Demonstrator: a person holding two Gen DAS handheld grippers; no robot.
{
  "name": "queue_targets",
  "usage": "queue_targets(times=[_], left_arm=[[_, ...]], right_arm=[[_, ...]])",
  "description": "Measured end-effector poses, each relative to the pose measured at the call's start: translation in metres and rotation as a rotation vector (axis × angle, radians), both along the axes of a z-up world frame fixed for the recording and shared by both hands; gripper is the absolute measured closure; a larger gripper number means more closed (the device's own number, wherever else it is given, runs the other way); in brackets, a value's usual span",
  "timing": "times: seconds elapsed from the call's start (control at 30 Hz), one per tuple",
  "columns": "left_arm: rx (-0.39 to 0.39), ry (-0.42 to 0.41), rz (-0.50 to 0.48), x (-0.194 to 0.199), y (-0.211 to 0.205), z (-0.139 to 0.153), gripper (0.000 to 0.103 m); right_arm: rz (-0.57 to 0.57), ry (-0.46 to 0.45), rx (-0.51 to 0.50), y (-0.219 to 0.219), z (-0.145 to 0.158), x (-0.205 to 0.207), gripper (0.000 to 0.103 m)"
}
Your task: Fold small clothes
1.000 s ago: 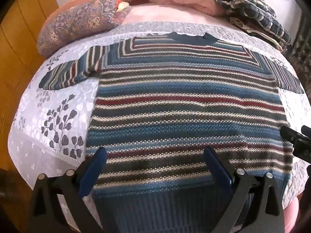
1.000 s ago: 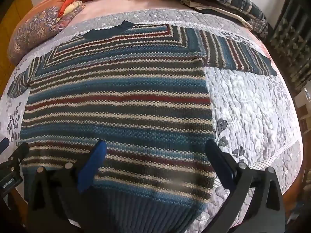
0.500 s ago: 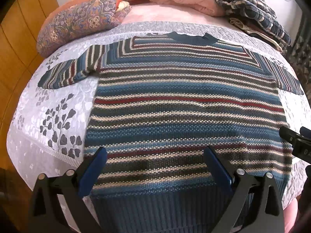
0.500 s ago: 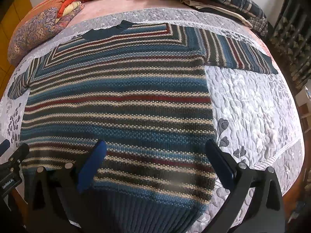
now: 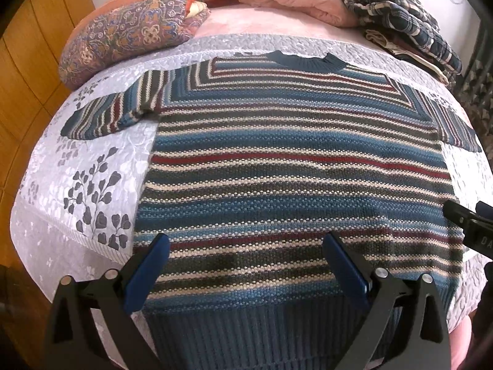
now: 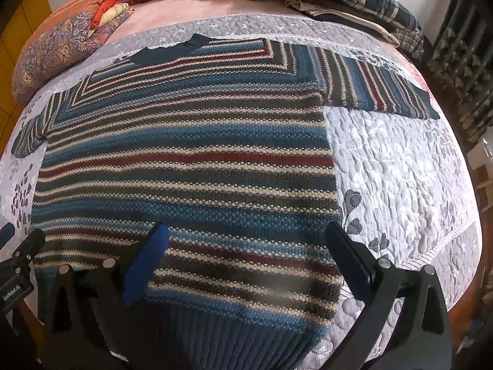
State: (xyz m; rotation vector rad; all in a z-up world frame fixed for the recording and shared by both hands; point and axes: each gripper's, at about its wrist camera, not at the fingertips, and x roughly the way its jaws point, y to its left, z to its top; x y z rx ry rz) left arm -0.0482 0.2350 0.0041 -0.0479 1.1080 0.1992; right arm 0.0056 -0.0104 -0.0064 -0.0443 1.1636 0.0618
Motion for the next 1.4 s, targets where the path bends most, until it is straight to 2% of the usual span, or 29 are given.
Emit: queue_targets(times=[1.4], left_arm=[[0.01, -0.002, 0.002, 0.0005, -0.0012, -0.0001, 0.004]], right_arm=[[-0.003, -0.005, 0.006, -0.0024, -0.0043, 0.0029, 0.003]])
